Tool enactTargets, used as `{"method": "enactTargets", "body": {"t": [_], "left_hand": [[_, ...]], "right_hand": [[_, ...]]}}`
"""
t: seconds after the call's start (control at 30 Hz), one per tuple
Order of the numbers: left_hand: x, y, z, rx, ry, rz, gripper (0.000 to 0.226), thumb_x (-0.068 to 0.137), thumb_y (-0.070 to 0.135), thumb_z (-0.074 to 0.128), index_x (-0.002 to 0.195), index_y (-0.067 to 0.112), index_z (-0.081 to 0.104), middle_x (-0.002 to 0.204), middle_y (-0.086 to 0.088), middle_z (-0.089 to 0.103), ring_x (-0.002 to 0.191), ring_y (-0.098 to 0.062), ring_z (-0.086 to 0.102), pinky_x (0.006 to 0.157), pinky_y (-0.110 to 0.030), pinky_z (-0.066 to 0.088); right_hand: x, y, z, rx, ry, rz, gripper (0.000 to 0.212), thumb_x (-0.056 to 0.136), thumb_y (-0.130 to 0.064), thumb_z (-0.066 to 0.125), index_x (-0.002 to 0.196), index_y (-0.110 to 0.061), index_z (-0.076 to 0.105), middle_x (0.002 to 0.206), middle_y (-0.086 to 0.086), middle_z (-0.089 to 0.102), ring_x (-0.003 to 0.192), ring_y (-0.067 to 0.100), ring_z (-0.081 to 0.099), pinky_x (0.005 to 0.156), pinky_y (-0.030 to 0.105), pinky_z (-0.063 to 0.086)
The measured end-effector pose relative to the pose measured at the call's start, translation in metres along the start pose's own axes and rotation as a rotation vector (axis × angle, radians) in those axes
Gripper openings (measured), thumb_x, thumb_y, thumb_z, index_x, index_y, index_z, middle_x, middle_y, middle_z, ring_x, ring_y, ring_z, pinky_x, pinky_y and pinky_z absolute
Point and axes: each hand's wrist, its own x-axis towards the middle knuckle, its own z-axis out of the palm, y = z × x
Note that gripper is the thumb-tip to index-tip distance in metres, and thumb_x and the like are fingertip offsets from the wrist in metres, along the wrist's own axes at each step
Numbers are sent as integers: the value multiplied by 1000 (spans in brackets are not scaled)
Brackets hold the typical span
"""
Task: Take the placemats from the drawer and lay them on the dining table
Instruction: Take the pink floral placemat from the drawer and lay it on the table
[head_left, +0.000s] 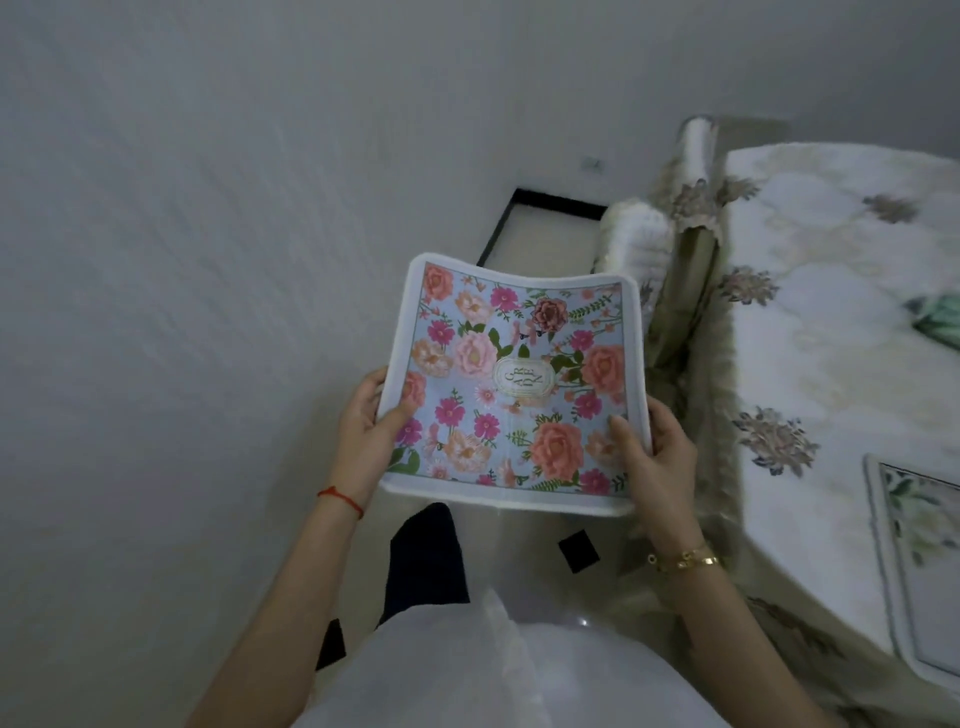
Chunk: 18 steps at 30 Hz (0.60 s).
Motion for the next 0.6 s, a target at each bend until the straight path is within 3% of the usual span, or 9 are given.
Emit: {"method": "enactTargets", "body": {"t": [0.3,0.43,0.6], "left_hand": [[209,47,55,88,-363,70,29,89,0,59,116,10,55,102,-2,67,84,-9,69,67,-22,57],[285,66,85,127,-517,80,30,90,2,59,118,9,55,106,-6,66,90,-18,68,69,-25,58],[343,80,129,150,-688,71,27,90,4,58,116,12,54,100,-2,65,76,-2,69,62,-17,55]], "right_hand": [[111,-15,49,61,374,22,22,92,-22,65,115,-25,63,107,3,72,93,22,72,76,49,60],[151,-23,70,103,544,36,25,92,-20,65,117,-19,63,106,4,72,93,23,72,75,50,60],[181,-28,78,92,683,53,28,92,-22,65,120,-21,62,109,5,71,97,25,71,78,50,59]]}}
